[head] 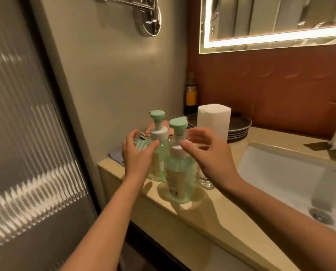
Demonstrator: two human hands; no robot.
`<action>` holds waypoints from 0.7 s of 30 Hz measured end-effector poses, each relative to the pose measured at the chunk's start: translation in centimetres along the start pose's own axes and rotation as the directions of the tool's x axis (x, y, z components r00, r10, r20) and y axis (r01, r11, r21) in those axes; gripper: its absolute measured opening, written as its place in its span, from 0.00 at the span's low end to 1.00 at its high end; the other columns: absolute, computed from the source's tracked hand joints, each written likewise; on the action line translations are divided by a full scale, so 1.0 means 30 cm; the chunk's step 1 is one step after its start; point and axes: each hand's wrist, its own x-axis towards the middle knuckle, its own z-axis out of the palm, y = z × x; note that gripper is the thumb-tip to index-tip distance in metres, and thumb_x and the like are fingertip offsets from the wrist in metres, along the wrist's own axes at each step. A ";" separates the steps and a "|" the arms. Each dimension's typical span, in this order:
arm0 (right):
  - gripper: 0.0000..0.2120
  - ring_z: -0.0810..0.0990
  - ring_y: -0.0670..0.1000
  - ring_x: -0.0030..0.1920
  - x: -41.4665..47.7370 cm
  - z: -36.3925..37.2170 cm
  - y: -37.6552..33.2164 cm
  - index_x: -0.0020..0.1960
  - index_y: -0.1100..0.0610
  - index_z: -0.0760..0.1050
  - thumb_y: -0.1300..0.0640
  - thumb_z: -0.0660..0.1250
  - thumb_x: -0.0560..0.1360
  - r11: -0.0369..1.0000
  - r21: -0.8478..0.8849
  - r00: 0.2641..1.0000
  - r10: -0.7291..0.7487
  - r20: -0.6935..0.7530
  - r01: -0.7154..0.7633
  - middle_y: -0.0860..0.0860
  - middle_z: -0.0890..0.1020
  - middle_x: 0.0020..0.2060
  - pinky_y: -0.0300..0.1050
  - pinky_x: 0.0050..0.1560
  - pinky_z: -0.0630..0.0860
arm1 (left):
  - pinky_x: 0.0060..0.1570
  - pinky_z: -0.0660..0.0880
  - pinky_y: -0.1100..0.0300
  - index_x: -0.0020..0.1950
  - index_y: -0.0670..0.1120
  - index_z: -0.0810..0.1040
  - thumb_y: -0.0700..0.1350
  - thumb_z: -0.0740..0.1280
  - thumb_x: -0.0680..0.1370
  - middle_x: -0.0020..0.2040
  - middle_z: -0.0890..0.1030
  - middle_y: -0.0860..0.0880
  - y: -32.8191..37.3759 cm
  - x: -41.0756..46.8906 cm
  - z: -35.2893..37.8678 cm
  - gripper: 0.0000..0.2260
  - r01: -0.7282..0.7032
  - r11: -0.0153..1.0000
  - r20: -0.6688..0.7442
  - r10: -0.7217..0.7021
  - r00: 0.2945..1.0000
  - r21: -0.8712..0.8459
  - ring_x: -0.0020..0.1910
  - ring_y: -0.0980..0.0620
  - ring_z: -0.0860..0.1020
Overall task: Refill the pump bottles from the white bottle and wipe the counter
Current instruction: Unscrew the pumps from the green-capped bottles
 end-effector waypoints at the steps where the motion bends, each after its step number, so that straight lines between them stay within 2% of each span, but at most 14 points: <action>1: 0.17 0.74 0.33 0.48 0.002 0.015 -0.005 0.59 0.48 0.74 0.50 0.71 0.72 1.000 -0.016 1.000 -0.009 0.016 0.009 0.36 0.76 0.47 0.26 0.44 0.70 | 0.57 0.64 0.59 0.71 0.51 0.66 0.46 0.71 0.74 0.64 0.67 0.56 0.006 0.010 0.000 0.27 0.008 1.000 0.045 -0.009 0.999 0.015 0.61 0.58 0.65; 4: 0.18 0.72 0.27 0.47 0.001 0.058 0.010 0.59 0.42 0.72 0.51 0.72 0.71 0.996 -0.069 0.995 -0.052 0.083 0.058 0.30 0.74 0.47 0.21 0.43 0.69 | 0.57 0.65 0.61 0.72 0.50 0.65 0.44 0.72 0.73 0.63 0.68 0.57 0.014 0.040 0.010 0.29 0.011 1.000 0.179 -0.010 0.984 -0.004 0.62 0.59 0.66; 7: 0.18 0.74 0.32 0.49 0.008 0.078 0.033 0.58 0.41 0.73 0.49 0.73 0.70 0.983 -0.156 0.995 -0.089 0.051 0.096 0.33 0.76 0.49 0.28 0.47 0.71 | 0.63 0.68 0.55 0.71 0.51 0.66 0.43 0.73 0.72 0.66 0.70 0.54 0.013 0.062 0.021 0.30 0.048 0.999 0.286 -0.044 0.957 -0.006 0.65 0.56 0.68; 9: 0.18 0.75 0.33 0.48 0.009 0.072 0.033 0.57 0.41 0.72 0.50 0.73 0.70 0.976 -0.187 0.994 -0.104 0.039 0.109 0.34 0.76 0.48 0.29 0.48 0.71 | 0.63 0.69 0.54 0.67 0.54 0.67 0.42 0.74 0.71 0.66 0.72 0.52 0.008 0.066 0.028 0.28 0.040 0.999 0.293 -0.042 0.955 0.011 0.66 0.53 0.70; 11: 0.18 0.76 0.37 0.48 0.002 0.057 0.024 0.58 0.44 0.74 0.50 0.73 0.70 0.966 -0.230 0.993 -0.113 0.045 0.120 0.37 0.78 0.49 0.33 0.49 0.74 | 0.58 0.69 0.60 0.63 0.53 0.69 0.41 0.74 0.71 0.64 0.74 0.53 0.002 0.057 0.033 0.25 0.003 1.000 0.266 -0.009 0.964 0.025 0.64 0.53 0.71; 13: 0.17 0.77 0.41 0.49 -0.007 0.036 0.005 0.57 0.48 0.77 0.50 0.73 0.69 0.952 -0.275 0.990 -0.121 0.071 0.136 0.43 0.80 0.50 0.43 0.50 0.77 | 0.55 0.68 0.64 0.67 0.48 0.70 0.39 0.74 0.71 0.64 0.74 0.53 0.003 0.035 0.035 0.26 -0.023 0.999 0.254 0.015 0.967 0.027 0.64 0.55 0.71; 15: 0.16 0.77 0.43 0.48 -0.022 0.012 -0.015 0.55 0.49 0.77 0.49 0.72 0.69 0.942 -0.305 0.989 -0.120 0.091 0.143 0.44 0.81 0.48 0.47 0.49 0.78 | 0.57 0.68 0.64 0.71 0.47 0.68 0.39 0.74 0.71 0.65 0.73 0.53 0.009 0.007 0.036 0.30 -0.028 0.999 0.262 0.023 0.965 0.016 0.64 0.56 0.71; 19: 0.16 0.78 0.43 0.46 -0.050 -0.043 -0.027 0.54 0.52 0.78 0.49 0.72 0.68 0.934 -0.331 0.989 -0.101 0.110 0.132 0.45 0.81 0.47 0.47 0.46 0.78 | 0.61 0.69 0.60 0.69 0.47 0.69 0.39 0.74 0.71 0.65 0.74 0.52 0.020 -0.045 0.032 0.29 -0.063 0.998 0.292 0.057 0.955 0.012 0.63 0.57 0.71; 21: 0.16 0.77 0.41 0.45 -0.068 -0.078 -0.028 0.53 0.51 0.77 0.48 0.73 0.68 0.932 -0.342 0.990 -0.082 0.112 0.116 0.43 0.80 0.46 0.40 0.45 0.77 | 0.61 0.68 0.59 0.66 0.51 0.69 0.39 0.74 0.71 0.63 0.74 0.54 0.029 -0.069 0.035 0.27 -0.070 0.998 0.308 0.064 0.949 0.008 0.62 0.58 0.71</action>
